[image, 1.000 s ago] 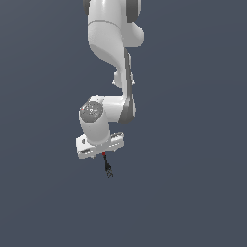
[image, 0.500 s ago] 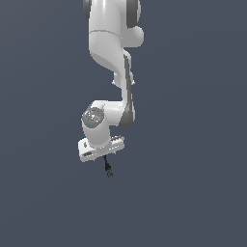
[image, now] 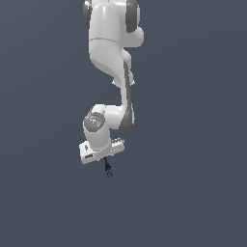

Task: Pick up the object and move it to a goal position.

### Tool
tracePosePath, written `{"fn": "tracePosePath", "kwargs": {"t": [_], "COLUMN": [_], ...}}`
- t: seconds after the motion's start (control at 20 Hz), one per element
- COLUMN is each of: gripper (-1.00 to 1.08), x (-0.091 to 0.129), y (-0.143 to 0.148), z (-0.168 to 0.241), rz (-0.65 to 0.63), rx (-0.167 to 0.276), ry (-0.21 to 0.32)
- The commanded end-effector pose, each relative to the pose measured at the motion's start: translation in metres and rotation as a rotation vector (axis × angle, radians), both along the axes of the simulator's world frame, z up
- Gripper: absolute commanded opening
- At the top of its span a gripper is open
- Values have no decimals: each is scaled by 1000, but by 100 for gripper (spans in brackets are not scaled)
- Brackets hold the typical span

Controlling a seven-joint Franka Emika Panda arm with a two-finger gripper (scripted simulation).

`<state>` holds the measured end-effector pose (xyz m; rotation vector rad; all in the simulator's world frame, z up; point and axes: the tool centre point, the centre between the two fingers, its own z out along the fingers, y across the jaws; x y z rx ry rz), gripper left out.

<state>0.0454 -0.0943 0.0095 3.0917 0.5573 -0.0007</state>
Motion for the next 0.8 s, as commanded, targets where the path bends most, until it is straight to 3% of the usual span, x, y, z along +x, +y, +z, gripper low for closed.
{"fn": "tracePosePath", "kwargs": {"t": [0.0,0.75], "gripper": [-100,-100], "x": [0,-3], "y": [0,1], "z": [-3,11], "rz": [-1,2], "rx": [0,1], "ry": [0,-1]}}
